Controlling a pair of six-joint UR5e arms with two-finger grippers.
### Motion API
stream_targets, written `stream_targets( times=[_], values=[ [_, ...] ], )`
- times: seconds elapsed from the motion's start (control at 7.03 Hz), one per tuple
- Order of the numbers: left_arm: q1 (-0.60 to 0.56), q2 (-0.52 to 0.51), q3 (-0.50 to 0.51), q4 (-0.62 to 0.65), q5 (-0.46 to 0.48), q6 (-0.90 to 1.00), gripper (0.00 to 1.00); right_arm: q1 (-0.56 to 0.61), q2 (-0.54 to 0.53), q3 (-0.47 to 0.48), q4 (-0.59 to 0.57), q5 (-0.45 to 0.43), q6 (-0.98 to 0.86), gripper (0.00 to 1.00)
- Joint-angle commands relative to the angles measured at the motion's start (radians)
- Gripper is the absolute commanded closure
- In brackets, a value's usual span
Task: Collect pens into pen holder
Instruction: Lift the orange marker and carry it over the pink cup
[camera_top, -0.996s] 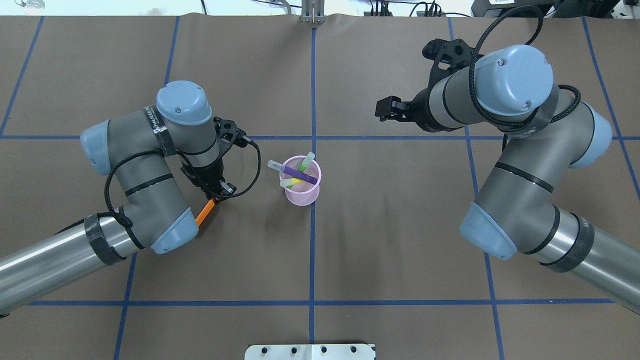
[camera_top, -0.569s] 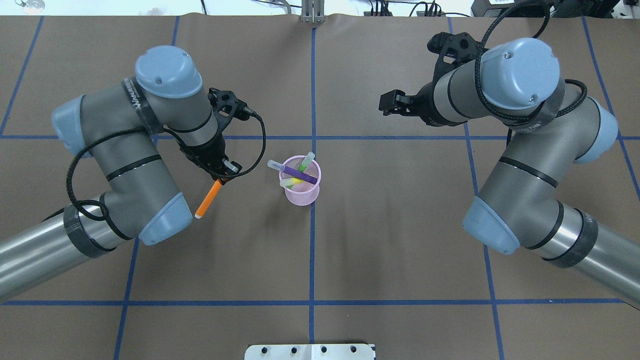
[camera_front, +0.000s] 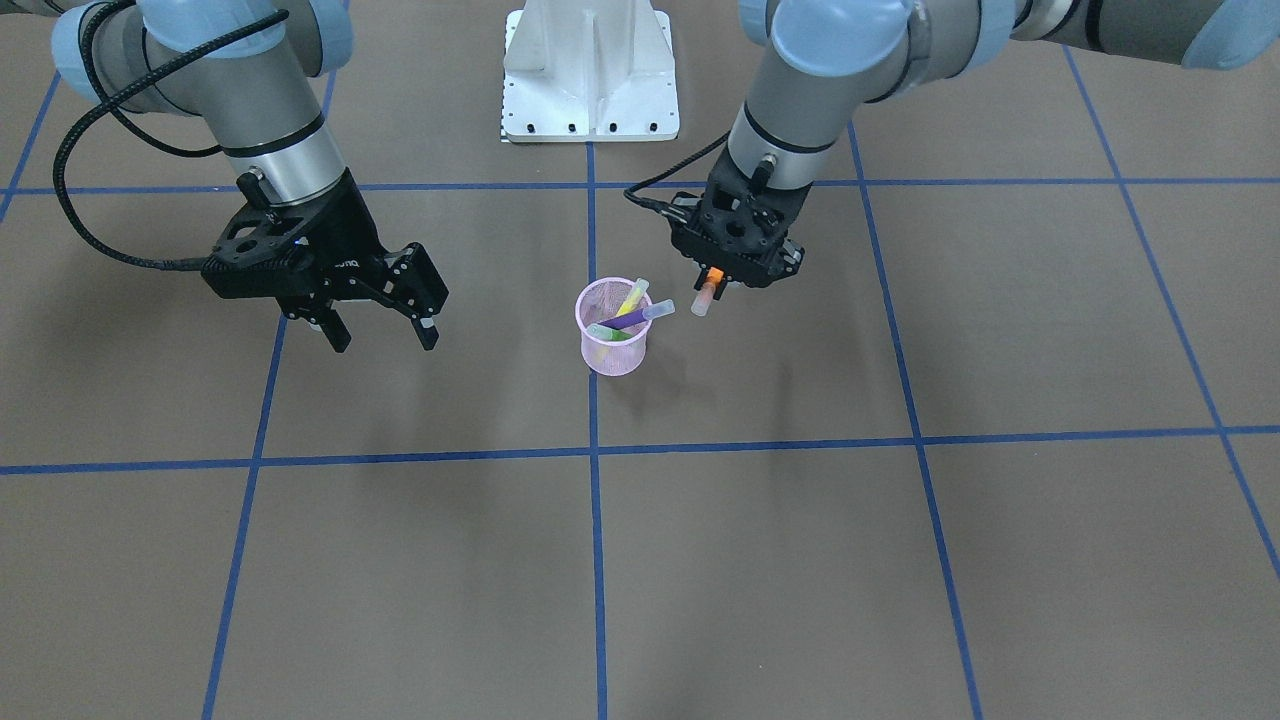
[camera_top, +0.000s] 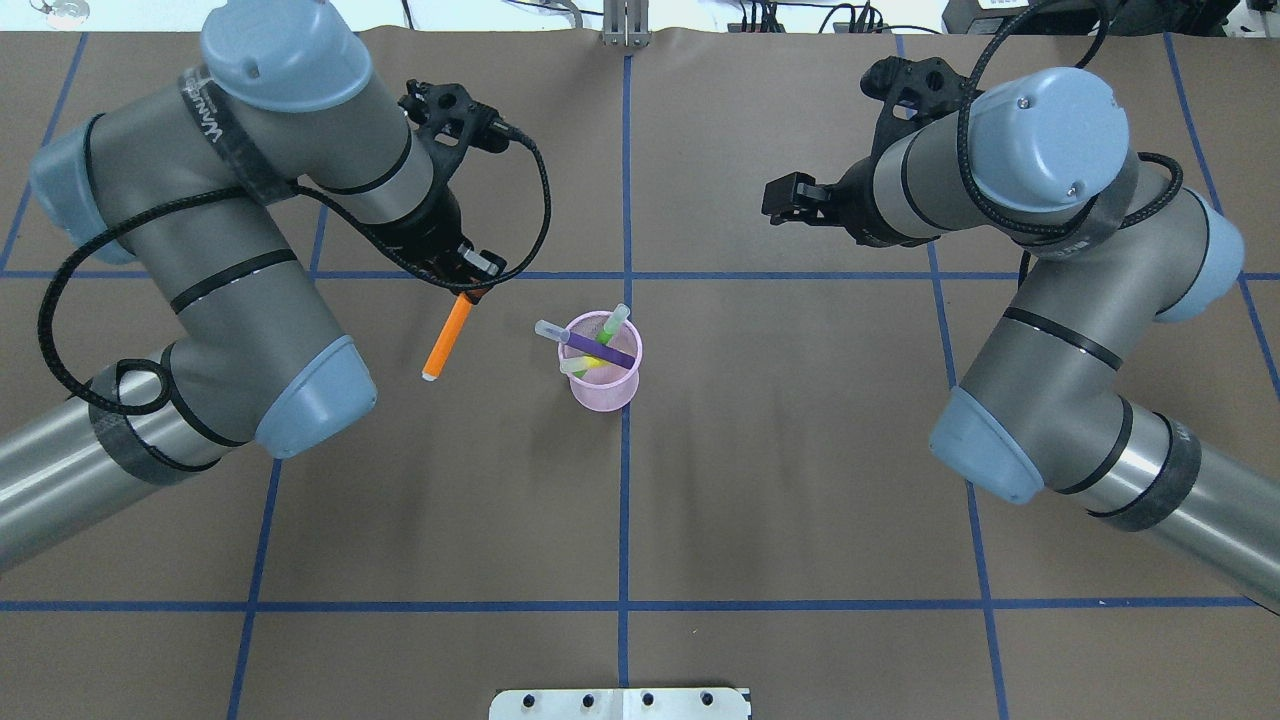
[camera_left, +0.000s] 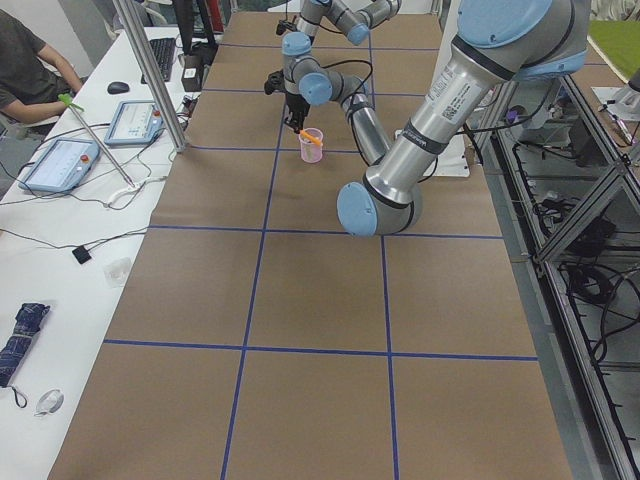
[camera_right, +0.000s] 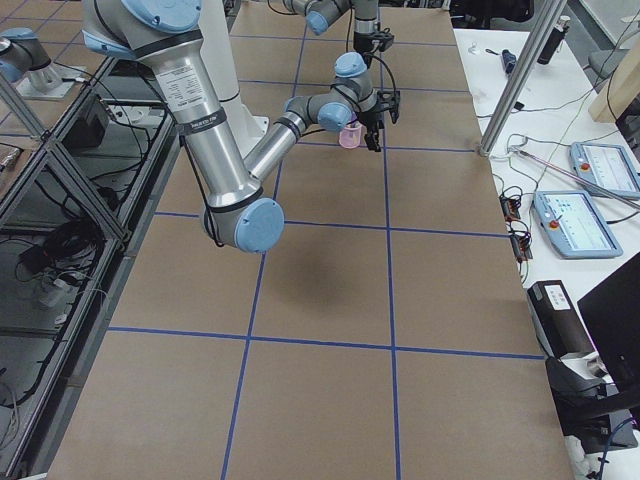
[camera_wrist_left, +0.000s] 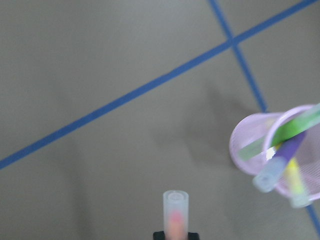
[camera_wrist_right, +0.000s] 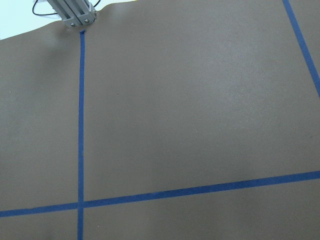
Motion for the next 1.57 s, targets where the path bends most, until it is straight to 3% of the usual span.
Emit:
stream_targets(
  times=[0.0,0.28,0.57,1.0,1.42],
  values=[
    [0.081,-0.05,0.043,-0.167,0.138,-0.152,1.0,0.01,-0.007,0.0,-0.002,0.001,-0.008,0.0],
    [0.092,-0.109,0.165,-0.265,0.186,-0.154,1.0,0.01,-0.009,0.0,-0.002,0.001,-0.01,0.0],
    [0.097,-0.103,0.224,-0.349,0.201,-0.171,1.0,0.01,-0.009,-0.001,0.0,0.001,-0.008,0.0],
    [0.104,-0.04,0.218,-0.435,0.207,-0.177,1.0,0.01,-0.01,-0.006,-0.002,0.001,-0.008,0.0],
    [0.104,-0.032,0.212,-0.439,0.206,-0.185,1.0,0.009,-0.01,-0.007,-0.002,-0.001,-0.008,0.0]
  ],
)
